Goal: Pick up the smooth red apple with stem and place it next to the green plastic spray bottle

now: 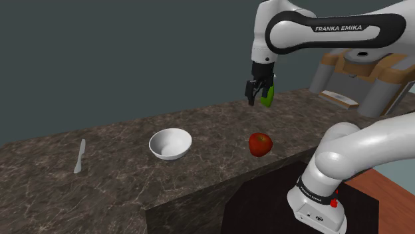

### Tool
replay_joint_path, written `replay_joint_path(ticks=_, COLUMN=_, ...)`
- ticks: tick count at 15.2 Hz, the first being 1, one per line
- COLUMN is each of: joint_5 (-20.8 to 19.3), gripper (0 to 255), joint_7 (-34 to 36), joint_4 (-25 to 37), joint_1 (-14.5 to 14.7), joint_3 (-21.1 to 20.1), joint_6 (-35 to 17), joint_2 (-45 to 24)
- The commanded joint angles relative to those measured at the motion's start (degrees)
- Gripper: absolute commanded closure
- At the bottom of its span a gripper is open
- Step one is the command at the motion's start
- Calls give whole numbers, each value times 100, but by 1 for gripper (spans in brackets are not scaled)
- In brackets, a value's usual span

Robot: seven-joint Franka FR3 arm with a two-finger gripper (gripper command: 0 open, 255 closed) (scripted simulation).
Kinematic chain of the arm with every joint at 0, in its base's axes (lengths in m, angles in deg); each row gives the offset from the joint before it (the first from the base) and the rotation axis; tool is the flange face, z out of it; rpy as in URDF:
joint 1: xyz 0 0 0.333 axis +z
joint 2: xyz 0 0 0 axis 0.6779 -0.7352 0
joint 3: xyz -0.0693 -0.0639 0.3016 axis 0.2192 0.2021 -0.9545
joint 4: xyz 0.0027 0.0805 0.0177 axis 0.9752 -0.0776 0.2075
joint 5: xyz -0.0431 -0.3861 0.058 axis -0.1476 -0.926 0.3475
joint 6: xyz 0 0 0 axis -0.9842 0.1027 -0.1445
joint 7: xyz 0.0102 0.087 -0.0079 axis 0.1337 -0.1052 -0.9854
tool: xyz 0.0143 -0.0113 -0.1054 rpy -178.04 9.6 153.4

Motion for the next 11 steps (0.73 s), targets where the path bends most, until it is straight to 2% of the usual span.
replay_joint_path(ticks=1, joint_5=0, gripper=0, joint_7=0, joint_4=0, joint_1=0, joint_3=0, joint_6=0, joint_2=0)
replay_joint_path(ticks=11, joint_5=-604, gripper=0, joint_7=-2202, joint_4=-2583, joint_1=711, joint_3=573, joint_6=-1176, joint_2=1662)
